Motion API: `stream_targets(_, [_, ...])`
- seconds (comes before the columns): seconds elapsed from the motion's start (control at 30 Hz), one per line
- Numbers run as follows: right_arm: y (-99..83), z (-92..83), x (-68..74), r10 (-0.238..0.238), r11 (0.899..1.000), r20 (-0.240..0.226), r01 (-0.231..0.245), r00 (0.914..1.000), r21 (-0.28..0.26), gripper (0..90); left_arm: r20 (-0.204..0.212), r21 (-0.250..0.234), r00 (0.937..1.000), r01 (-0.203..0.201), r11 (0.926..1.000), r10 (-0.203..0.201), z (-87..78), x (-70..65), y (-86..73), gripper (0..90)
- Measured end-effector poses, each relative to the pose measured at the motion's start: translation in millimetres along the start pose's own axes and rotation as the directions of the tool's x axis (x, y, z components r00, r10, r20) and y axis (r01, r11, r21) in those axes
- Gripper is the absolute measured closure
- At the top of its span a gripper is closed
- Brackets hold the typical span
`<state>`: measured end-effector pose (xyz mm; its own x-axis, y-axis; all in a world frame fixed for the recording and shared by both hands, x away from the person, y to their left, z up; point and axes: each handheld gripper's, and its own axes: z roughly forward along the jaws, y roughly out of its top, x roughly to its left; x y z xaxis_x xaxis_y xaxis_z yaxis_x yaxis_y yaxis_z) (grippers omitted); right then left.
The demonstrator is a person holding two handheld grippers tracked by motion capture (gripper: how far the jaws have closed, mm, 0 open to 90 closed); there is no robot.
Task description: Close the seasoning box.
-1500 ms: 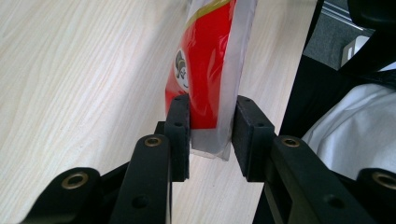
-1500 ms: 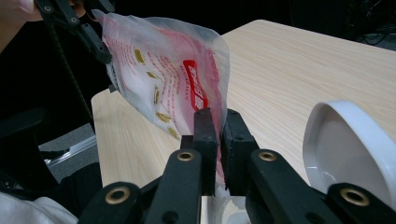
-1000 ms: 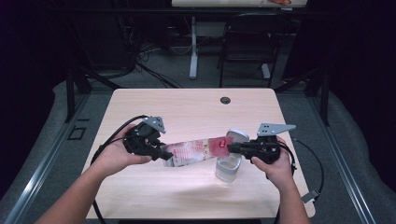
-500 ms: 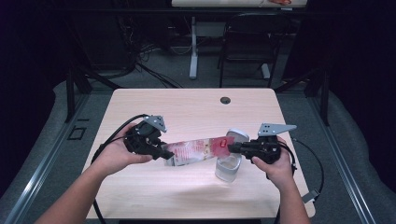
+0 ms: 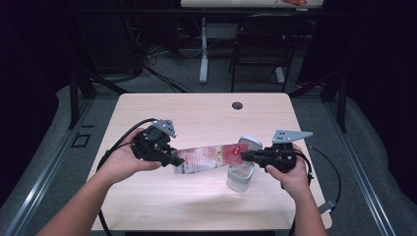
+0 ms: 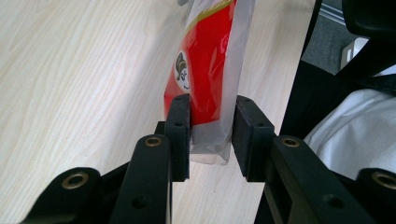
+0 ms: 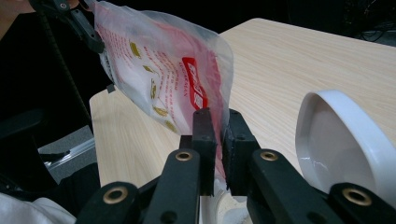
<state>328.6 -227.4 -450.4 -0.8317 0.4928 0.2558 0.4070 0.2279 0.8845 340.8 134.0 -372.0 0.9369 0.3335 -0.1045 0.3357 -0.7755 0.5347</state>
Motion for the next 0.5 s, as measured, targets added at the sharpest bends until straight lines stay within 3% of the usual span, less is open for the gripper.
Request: stream_targets(0.5, [0.5, -3.4, 0.9, 0.008, 1.0, 0.004, -0.008, 1.0, 0.003, 85.0, 0.003, -0.019, 1.0, -0.008, 0.9998, 0.008, -7.1, -3.5, 8.4, 70.7])
